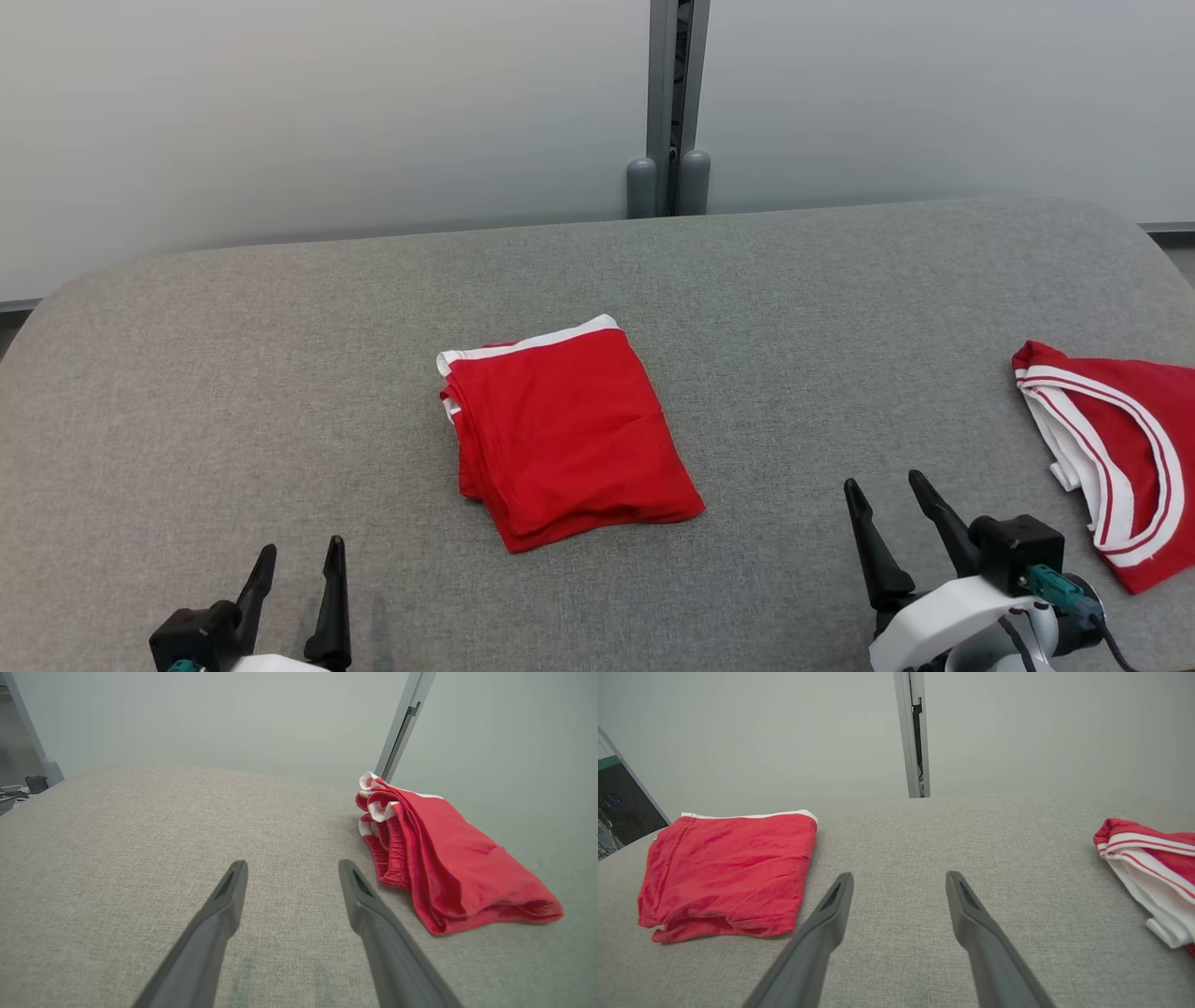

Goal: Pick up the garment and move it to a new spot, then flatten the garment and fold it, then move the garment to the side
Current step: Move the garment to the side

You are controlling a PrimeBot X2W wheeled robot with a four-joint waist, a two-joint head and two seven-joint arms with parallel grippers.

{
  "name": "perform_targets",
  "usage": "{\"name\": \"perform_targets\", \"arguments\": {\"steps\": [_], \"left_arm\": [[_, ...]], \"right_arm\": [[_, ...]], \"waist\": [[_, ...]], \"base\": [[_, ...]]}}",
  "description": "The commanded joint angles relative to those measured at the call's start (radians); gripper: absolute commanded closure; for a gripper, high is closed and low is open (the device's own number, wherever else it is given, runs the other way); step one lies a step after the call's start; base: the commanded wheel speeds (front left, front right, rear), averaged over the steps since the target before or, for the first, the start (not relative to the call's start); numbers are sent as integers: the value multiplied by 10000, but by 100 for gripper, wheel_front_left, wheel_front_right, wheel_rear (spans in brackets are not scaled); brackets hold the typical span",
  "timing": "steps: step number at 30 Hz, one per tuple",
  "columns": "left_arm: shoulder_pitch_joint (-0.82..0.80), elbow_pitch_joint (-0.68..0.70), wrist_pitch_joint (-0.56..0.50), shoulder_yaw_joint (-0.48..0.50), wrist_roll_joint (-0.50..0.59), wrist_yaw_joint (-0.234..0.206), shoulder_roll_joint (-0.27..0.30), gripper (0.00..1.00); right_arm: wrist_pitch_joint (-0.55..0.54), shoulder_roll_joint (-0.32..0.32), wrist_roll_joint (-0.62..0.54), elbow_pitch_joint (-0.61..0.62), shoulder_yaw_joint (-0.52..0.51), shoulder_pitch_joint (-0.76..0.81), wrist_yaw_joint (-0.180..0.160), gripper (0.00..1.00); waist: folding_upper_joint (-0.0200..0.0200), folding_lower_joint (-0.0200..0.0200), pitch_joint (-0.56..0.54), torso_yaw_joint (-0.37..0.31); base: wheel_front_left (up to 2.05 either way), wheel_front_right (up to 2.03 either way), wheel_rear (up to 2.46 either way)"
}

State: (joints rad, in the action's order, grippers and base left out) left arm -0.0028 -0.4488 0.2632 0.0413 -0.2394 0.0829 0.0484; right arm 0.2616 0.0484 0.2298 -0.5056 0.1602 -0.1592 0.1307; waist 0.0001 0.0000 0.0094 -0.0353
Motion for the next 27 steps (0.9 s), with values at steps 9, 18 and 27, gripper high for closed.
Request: {"name": "perform_targets", "arguments": {"steps": [9, 18, 27], "left_arm": [[13, 114, 15, -47, -71, -42, 46, 0], [-543, 307, 15, -570, -166, 29, 46, 0], [-1212, 407, 15, -1243, -412, -56, 48, 0]], "right_arm": [[41, 55, 62, -61, 142, -25, 0, 0], [40, 52, 59, -97, 583, -744, 0, 0], [40, 61, 450, -1039, 1189, -2221, 0, 0]], "waist": [[-1, 0, 38, 33], [-1, 0, 1081, 717], [-1, 0, 2155, 1840]], "base": [[0, 0, 0], [0, 0, 0], [0, 0, 0]]}}
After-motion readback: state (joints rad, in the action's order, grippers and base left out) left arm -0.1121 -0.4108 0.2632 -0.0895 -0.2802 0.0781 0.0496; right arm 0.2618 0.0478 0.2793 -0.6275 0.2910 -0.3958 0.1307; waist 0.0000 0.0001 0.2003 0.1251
